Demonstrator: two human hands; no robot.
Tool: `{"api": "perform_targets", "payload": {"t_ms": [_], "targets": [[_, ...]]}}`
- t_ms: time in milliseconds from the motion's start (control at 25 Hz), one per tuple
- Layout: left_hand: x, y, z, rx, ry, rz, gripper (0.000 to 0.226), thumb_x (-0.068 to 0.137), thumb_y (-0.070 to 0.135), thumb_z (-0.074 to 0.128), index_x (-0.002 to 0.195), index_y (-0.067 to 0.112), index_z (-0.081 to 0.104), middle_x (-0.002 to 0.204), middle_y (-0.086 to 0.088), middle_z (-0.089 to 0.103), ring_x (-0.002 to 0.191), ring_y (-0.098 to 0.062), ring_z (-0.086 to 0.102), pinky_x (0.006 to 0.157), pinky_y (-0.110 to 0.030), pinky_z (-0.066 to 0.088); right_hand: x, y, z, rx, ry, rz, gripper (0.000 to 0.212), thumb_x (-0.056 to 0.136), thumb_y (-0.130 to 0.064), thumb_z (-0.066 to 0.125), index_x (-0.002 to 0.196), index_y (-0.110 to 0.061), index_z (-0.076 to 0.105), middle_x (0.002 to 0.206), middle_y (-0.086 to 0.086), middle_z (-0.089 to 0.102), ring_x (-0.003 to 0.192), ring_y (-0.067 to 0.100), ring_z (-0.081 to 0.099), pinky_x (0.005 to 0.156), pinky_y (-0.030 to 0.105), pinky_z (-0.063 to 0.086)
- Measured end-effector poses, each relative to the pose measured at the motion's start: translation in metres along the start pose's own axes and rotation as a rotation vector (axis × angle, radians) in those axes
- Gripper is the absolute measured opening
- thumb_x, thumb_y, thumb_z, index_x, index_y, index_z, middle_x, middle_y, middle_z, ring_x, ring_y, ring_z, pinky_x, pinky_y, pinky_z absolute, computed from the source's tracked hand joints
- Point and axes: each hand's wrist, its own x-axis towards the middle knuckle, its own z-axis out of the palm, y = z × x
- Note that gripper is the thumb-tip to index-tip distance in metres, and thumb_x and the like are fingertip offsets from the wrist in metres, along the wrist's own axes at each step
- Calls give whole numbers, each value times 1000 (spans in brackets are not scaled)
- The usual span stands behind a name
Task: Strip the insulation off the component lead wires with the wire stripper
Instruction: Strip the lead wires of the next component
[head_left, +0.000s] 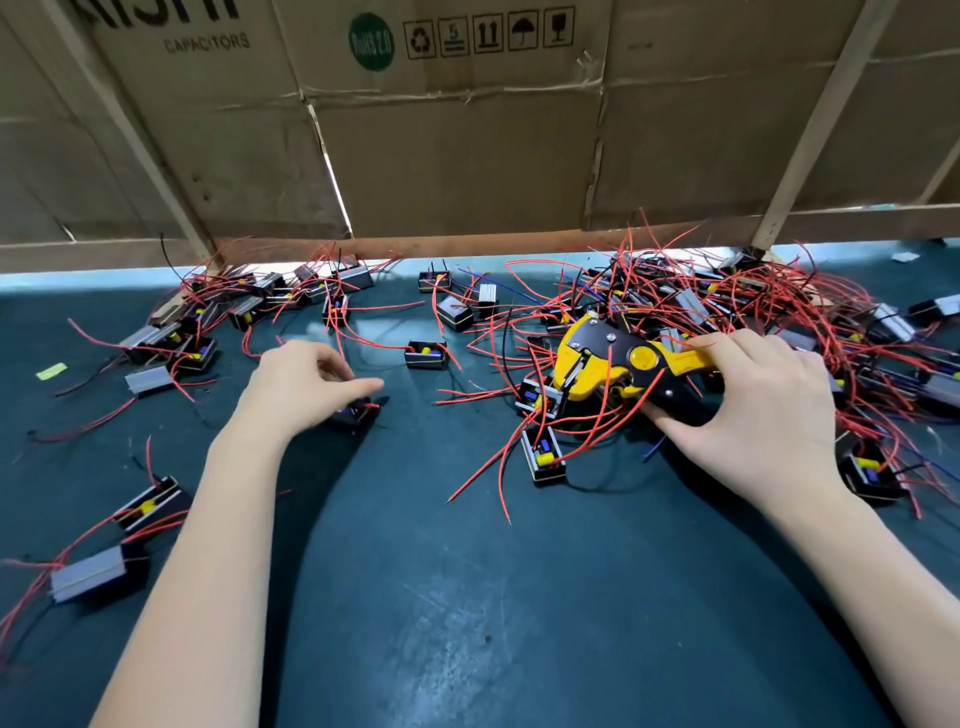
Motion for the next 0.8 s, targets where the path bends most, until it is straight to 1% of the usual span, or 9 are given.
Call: {"api": "perform_targets", "payload": {"t_ms": [80, 160, 240, 320, 400, 520, 640, 720, 800], "targets": [[-3, 5, 0, 2, -41, 44, 14, 73, 25, 84, 76, 21, 71, 70, 6, 69, 73, -13, 65, 70, -25, 48, 0, 0, 0, 7, -1, 8, 54, 66, -50, 84, 99, -11, 67, 88, 7, 63, 87, 35, 59, 77, 42, 37], [-7, 14, -4, -9, -29, 128, 17, 75, 5, 76, 75, 21, 70, 66, 5, 67, 62, -9, 59, 58, -13, 42, 0, -1, -1, 18, -1, 16, 53, 67, -52, 82, 98, -12, 67, 88, 6, 64, 87, 35, 59, 77, 42, 36], [-11, 23, -7, -57, 19, 221, 21, 75, 0, 69, 77, 21, 72, 67, 1, 67, 57, -13, 57, 56, -6, 42, 1, -1, -2, 18, -2, 25, 53, 67, -52, 82, 98, -13, 67, 89, 6, 64, 87, 35, 59, 77, 42, 37], [-15, 31, -8, -230, -41, 242, 17, 80, -1, 70, 81, 16, 72, 70, -6, 68, 56, -18, 60, 62, -17, 53, 1, -1, -2, 7, -12, 29, 54, 66, -52, 84, 98, -13, 67, 89, 6, 64, 87, 35, 59, 77, 42, 37], [-21, 37, -6, -356, -195, 202, 10, 83, 1, 72, 86, 10, 71, 74, -10, 70, 56, -19, 64, 57, -29, 59, 0, -2, -2, 1, -23, 28, 54, 65, -52, 83, 98, -12, 67, 88, 6, 63, 87, 34, 59, 77, 41, 36], [-21, 33, -3, -151, -224, 297, 15, 78, 18, 81, 89, 22, 73, 86, 4, 72, 63, -14, 58, 65, -23, 52, 0, -1, -2, -3, -33, 28, 54, 65, -52, 83, 97, -12, 67, 87, 5, 63, 87, 34, 59, 77, 41, 36], [-23, 32, -9, -143, -337, 429, 33, 68, 28, 89, 96, 37, 73, 99, 15, 70, 76, -7, 55, 70, -18, 47, 0, -1, -3, 7, -16, 40, 52, 65, -52, 83, 96, -13, 67, 86, 4, 63, 86, 34, 59, 76, 40, 35], [-27, 36, -5, -92, -454, 513, 34, 67, 28, 89, 96, 38, 75, 97, 17, 70, 90, -4, 60, 76, -22, 51, -1, -1, -4, 15, -8, 39, 51, 64, -52, 84, 95, -14, 68, 85, 4, 62, 85, 34, 59, 75, 40, 35], [-29, 41, 3, -67, -478, 539, 26, 70, 27, 88, 92, 35, 77, 91, 14, 73, 90, -6, 64, 82, -29, 52, -1, -1, -4, 19, -8, 39, 51, 64, -52, 84, 95, -14, 68, 85, 3, 62, 85, 33, 59, 75, 40, 35]]}}
